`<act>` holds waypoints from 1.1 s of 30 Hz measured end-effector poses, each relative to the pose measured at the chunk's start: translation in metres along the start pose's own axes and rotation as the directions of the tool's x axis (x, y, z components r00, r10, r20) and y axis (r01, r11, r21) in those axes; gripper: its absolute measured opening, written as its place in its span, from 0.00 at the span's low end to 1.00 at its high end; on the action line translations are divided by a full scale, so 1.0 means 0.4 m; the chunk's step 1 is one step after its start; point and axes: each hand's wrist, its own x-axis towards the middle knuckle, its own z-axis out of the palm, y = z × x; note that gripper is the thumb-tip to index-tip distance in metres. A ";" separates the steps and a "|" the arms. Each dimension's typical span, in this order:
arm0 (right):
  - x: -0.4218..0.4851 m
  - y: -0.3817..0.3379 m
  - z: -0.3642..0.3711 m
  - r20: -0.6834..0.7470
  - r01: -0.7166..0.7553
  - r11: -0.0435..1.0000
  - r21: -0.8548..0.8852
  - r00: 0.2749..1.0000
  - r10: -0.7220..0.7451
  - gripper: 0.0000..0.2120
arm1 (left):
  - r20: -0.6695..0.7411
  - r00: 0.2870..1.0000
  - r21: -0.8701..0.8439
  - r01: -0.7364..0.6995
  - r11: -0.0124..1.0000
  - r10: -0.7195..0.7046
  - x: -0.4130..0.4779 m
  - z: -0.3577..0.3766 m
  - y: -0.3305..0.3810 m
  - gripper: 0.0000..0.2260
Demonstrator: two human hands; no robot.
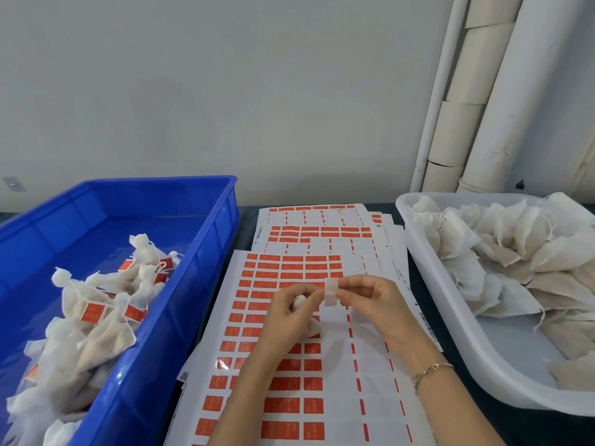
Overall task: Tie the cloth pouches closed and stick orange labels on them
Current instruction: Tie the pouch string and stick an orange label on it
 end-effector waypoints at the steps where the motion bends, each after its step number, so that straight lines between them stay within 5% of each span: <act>1: 0.000 0.000 0.000 0.000 0.002 1.000 -0.003 1.000 -0.002 0.08 | 0.001 1.000 -0.010 0.007 1.000 -0.007 0.000 -0.001 0.000 0.07; 12: 0.001 0.002 0.002 0.048 0.008 0.999 0.054 0.999 -0.010 0.07 | -0.077 0.997 0.090 0.010 0.996 -0.003 -0.001 0.003 -0.006 0.06; 19: 0.011 0.023 0.007 -0.012 0.119 0.986 -0.114 0.993 -0.121 0.05 | -0.056 0.998 0.113 0.009 0.994 -0.002 0.000 0.004 -0.001 0.08; 33: -0.012 0.016 0.025 0.007 0.419 0.821 -0.388 0.892 -0.452 0.06 | -0.100 0.941 -0.032 0.323 0.946 -0.324 0.018 -0.010 -0.020 0.09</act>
